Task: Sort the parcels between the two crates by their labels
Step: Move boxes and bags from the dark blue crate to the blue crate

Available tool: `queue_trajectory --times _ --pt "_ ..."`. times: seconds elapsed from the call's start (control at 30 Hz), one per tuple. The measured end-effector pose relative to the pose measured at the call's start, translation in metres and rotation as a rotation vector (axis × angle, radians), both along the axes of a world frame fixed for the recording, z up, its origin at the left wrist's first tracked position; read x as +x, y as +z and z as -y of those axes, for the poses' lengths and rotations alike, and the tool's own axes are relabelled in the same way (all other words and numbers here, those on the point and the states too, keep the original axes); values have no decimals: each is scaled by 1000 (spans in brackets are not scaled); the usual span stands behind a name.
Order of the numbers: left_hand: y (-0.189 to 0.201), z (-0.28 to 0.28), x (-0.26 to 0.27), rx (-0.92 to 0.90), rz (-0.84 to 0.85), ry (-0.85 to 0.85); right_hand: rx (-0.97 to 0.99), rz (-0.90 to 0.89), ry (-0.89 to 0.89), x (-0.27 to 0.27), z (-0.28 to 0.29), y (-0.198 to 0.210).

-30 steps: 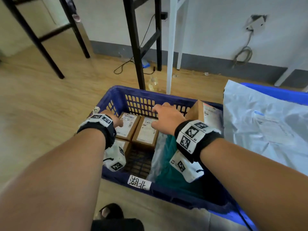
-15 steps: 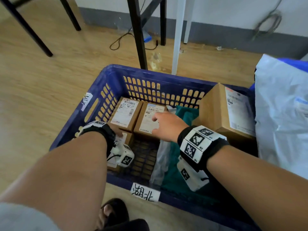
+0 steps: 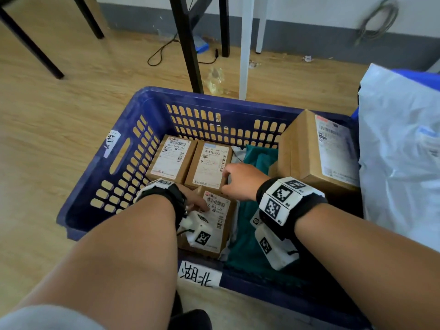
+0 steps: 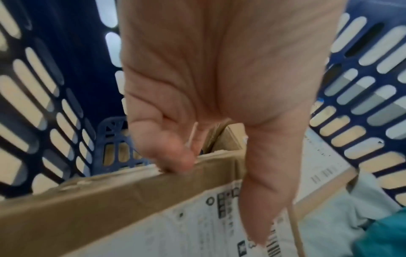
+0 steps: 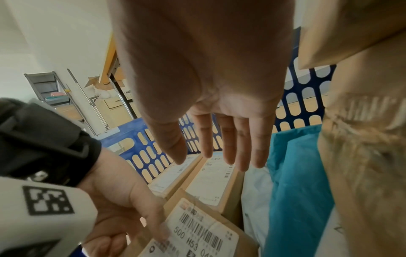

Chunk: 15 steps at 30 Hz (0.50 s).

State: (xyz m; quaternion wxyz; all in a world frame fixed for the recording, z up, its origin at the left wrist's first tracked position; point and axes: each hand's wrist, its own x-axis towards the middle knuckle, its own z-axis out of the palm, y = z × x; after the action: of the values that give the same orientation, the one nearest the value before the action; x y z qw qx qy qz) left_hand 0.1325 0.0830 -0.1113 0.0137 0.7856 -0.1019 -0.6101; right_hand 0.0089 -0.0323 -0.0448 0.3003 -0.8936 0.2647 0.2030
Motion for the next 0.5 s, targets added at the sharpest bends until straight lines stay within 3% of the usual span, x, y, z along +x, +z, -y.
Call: queue_trajectory --times 0.2,0.33,0.5 --pt "17 -5 6 -43 24 45 22 0 -18 -6 5 9" --pt "57 -22 21 -98 11 135 49 39 -39 -12 6 22" --pt "113 -39 36 -336 -33 369 352 165 -246 -18 3 38"
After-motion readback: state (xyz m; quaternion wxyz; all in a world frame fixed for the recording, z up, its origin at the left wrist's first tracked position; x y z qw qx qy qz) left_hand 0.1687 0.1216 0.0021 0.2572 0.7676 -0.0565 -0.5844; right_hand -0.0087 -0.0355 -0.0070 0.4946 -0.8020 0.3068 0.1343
